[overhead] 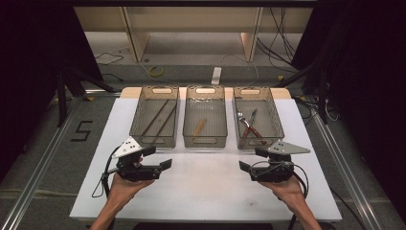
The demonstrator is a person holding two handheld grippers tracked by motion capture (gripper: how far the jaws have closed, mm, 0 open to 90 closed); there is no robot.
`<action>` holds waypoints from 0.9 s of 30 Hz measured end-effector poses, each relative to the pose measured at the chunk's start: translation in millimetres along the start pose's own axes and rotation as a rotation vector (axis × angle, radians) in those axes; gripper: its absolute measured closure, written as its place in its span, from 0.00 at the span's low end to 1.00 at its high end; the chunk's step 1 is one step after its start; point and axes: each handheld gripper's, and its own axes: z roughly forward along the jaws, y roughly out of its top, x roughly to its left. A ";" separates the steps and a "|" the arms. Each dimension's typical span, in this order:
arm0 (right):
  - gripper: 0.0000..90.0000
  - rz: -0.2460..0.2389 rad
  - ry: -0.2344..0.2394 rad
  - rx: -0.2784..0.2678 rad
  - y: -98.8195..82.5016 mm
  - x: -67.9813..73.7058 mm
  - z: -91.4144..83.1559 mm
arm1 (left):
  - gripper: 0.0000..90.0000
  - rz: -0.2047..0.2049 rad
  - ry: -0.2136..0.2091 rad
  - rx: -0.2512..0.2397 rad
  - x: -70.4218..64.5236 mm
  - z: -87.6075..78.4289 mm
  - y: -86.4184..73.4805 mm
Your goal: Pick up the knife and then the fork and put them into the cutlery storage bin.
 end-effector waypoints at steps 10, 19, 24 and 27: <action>0.18 0.005 -0.005 -0.033 -15.4 2.9 -9.7 | 0.18 -0.002 -0.005 0.005 -1.1 0.0 -0.9; 0.18 0.012 -0.010 -0.043 -26.8 7.3 -13.6 | 0.18 0.000 -0.012 0.011 -1.4 0.2 -1.0; 0.18 0.029 -0.006 -0.051 -32.1 6.7 -16.7 | 0.18 -0.016 -0.021 0.010 -0.7 0.5 -1.2; 0.18 0.033 -0.009 -0.054 -33.0 6.9 -17.5 | 0.18 -0.015 -0.022 0.011 -1.2 1.1 -1.3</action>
